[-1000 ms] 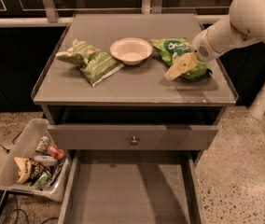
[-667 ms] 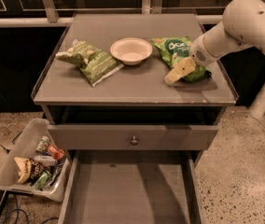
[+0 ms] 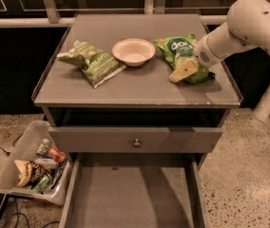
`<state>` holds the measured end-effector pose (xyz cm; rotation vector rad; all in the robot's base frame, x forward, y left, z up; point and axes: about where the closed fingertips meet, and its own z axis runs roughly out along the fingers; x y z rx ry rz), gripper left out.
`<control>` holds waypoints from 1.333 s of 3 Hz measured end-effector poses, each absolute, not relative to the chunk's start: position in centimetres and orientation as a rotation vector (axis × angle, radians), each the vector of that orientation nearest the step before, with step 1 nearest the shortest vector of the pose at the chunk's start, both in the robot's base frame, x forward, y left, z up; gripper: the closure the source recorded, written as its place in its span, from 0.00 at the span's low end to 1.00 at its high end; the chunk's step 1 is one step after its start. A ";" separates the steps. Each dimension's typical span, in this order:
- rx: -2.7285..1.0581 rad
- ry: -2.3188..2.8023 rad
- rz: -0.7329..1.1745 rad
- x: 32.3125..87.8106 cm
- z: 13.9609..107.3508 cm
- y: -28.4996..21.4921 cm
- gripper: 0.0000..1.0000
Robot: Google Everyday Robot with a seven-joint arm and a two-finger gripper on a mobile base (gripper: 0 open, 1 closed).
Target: Place green rice chip bag into middle drawer
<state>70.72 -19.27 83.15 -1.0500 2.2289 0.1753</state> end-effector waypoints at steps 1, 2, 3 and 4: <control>-1.050 2.229 0.175 70.7 83.1 -19.3 0.65; -1.050 2.229 0.175 70.7 83.2 -19.3 0.89; -1.050 2.229 0.175 70.7 83.5 -19.3 1.00; -1.047 2.223 0.160 70.3 84.4 -20.2 1.00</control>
Offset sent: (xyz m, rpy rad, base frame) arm 0.0000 0.0000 0.0000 0.0000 0.0000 0.0000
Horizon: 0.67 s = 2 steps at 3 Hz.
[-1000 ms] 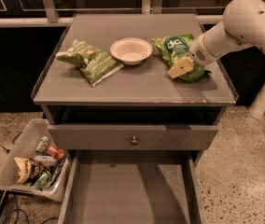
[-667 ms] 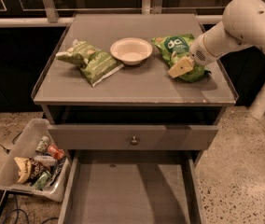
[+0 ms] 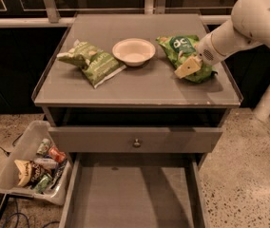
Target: Place green rice chip bag into middle drawer
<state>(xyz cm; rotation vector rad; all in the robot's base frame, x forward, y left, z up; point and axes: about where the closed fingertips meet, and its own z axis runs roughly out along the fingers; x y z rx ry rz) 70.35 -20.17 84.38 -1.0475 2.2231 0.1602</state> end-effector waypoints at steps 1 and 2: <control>-1.052 2.172 0.170 69.2 87.1 -21.2 1.00; -1.065 2.090 0.189 66.7 91.3 -22.6 1.00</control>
Offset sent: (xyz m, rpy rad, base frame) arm -0.0724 -0.0522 0.1275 0.0975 -0.1855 0.0936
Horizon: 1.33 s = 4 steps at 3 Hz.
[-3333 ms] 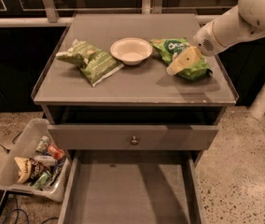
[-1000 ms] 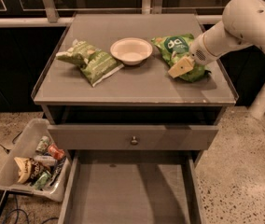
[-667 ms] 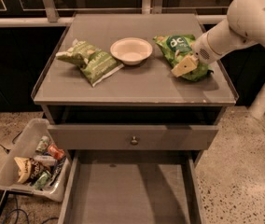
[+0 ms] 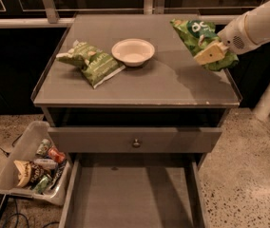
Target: Place green rice chip bag into middle drawer
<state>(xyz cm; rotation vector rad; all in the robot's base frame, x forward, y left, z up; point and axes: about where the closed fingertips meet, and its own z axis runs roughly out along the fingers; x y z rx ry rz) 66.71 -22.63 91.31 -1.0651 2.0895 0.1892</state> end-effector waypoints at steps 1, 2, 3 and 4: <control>-1.093 2.001 0.198 62.6 94.5 -24.1 1.00; -1.114 1.939 0.209 58.0 95.5 -25.4 1.00; -1.112 1.911 0.238 53.4 95.0 -25.9 1.00; -1.104 1.915 0.264 49.0 93.2 -24.8 1.00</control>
Offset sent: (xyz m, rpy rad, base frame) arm -0.1489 -0.0506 0.0471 0.0607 -0.1495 0.1149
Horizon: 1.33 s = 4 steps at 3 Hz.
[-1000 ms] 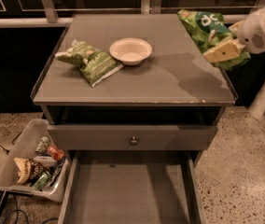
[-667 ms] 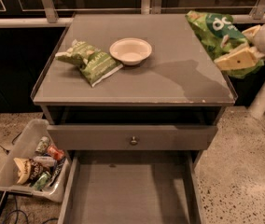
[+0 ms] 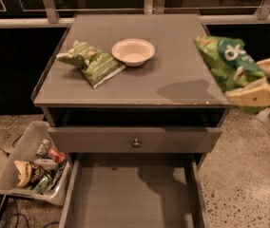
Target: Place green rice chip bag into middle drawer
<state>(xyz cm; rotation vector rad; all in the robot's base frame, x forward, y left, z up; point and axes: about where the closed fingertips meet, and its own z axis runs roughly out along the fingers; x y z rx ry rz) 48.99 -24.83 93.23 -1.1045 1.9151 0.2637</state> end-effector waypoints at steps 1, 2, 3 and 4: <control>-1.137 1.976 0.286 46.0 88.7 -22.0 1.00; -1.152 2.009 0.321 45.0 86.4 -21.3 1.00; -1.152 2.009 0.321 45.0 86.4 -21.3 1.00; -1.165 2.029 0.368 44.6 84.3 -19.6 1.00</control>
Offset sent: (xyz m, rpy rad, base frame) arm -0.0264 0.0257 -0.0396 -0.0224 0.0576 0.0104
